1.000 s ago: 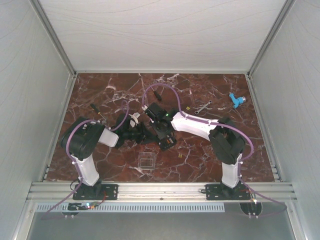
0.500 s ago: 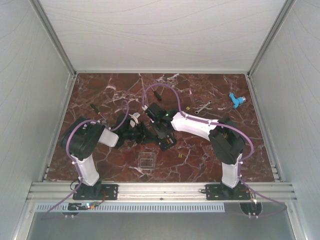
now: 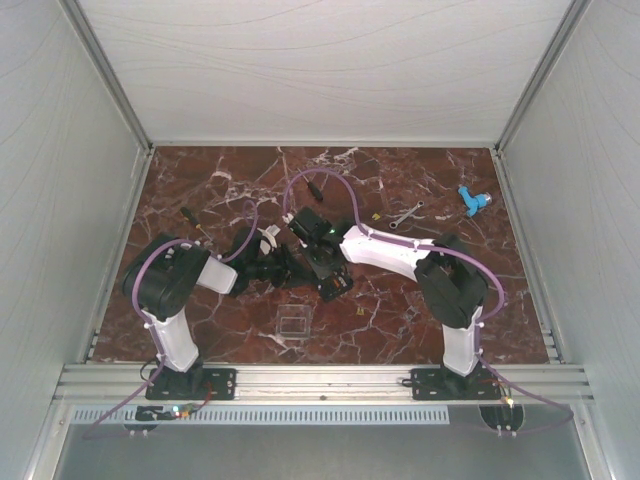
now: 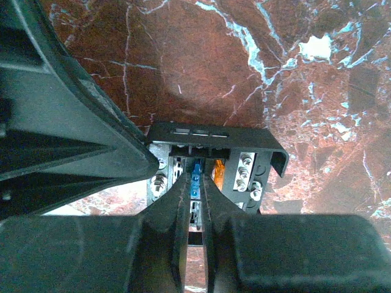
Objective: Snap on the fuse box
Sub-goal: Install the fuse at the fuse box base.
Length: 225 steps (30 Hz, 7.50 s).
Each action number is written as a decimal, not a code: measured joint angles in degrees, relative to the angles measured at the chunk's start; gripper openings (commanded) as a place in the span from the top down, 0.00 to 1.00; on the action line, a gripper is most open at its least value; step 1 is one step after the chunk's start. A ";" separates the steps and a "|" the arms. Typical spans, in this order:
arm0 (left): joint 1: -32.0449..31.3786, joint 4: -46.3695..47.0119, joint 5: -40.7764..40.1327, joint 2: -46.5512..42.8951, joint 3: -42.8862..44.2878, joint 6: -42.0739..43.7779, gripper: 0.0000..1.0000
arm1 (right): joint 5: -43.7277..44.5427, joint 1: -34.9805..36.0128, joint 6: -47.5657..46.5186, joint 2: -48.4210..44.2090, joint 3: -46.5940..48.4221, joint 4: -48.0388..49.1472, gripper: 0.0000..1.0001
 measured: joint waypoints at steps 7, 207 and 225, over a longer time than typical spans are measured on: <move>0.00 0.00 0.00 0.00 0.00 -0.09 0.74 | 0.24 0.11 0.00 0.79 0.04 -0.33 1.00; -1.36 -2.19 -1.79 -1.75 0.02 0.55 0.77 | -1.09 -1.01 -2.05 -0.20 -0.33 -0.26 1.00; -1.42 -2.51 -1.79 -1.95 0.02 0.57 0.77 | -0.22 0.15 -2.51 -1.49 -3.32 0.74 1.00</move>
